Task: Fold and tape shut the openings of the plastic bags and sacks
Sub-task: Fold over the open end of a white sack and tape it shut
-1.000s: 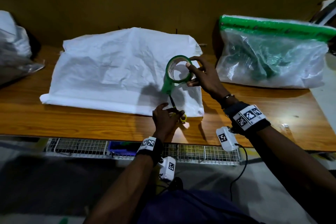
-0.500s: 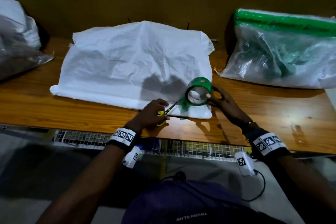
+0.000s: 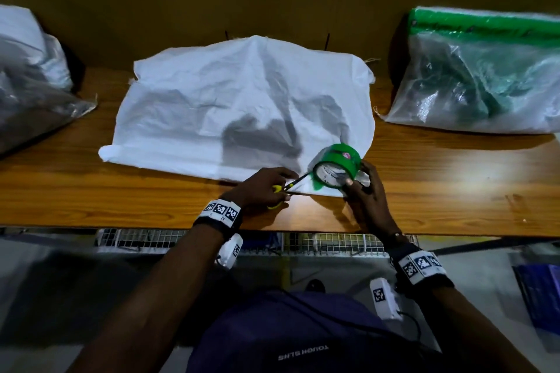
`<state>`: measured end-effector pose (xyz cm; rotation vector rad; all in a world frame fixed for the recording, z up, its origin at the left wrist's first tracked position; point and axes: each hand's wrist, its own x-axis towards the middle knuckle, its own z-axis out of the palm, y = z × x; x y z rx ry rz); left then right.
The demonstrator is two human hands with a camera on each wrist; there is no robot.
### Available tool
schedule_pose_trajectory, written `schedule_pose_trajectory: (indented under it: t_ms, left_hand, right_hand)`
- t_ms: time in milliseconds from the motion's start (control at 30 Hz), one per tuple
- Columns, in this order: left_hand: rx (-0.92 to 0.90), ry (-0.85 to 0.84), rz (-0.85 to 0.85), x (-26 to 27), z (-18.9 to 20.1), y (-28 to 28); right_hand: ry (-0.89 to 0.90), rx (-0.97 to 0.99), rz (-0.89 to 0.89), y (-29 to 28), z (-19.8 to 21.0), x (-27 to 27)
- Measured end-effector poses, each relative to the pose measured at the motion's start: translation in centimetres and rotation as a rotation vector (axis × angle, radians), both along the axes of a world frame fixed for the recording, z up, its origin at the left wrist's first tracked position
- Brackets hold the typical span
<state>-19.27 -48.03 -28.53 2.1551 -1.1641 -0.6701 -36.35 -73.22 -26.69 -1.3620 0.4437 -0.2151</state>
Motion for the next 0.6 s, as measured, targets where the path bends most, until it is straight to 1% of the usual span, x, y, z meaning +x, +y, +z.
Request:
schedule_pose_trajectory:
  t_ms: [67, 133, 200, 300, 400, 467, 600]
  left_hand:
    - [-0.004, -0.005, -0.046, 0.5, 0.3, 0.7]
    - [-0.02, -0.07, -0.088, 1.2, 0.3, 2.1]
    - [-0.012, -0.12, -0.097, 2.0, 0.2, 4.0]
    - [0.008, -0.16, -0.131, 2.9, 0.3, 6.7]
    - [0.017, -0.143, -0.151, 3.7, 0.6, 9.9]
    - [0.041, -0.119, -0.141, 4.2, 0.7, 12.2]
    - [0.15, -0.232, -0.204, 4.4, 1.4, 15.2]
  right_hand:
    - [0.009, 0.032, 0.0, 0.0, -0.2, 0.0]
    - [0.023, 0.026, 0.015, 0.1, -0.2, -0.2]
    - [0.035, -0.026, 0.021, 0.4, 0.1, -0.4]
    - [0.037, -0.17, 0.062, 0.6, 0.5, -0.6]
    - [0.041, -0.226, 0.102, 1.1, 0.5, -0.3]
    - [0.042, -0.256, 0.128, 1.3, 0.4, -0.2]
    - [0.057, -0.222, 0.208, 1.3, 0.1, -0.1]
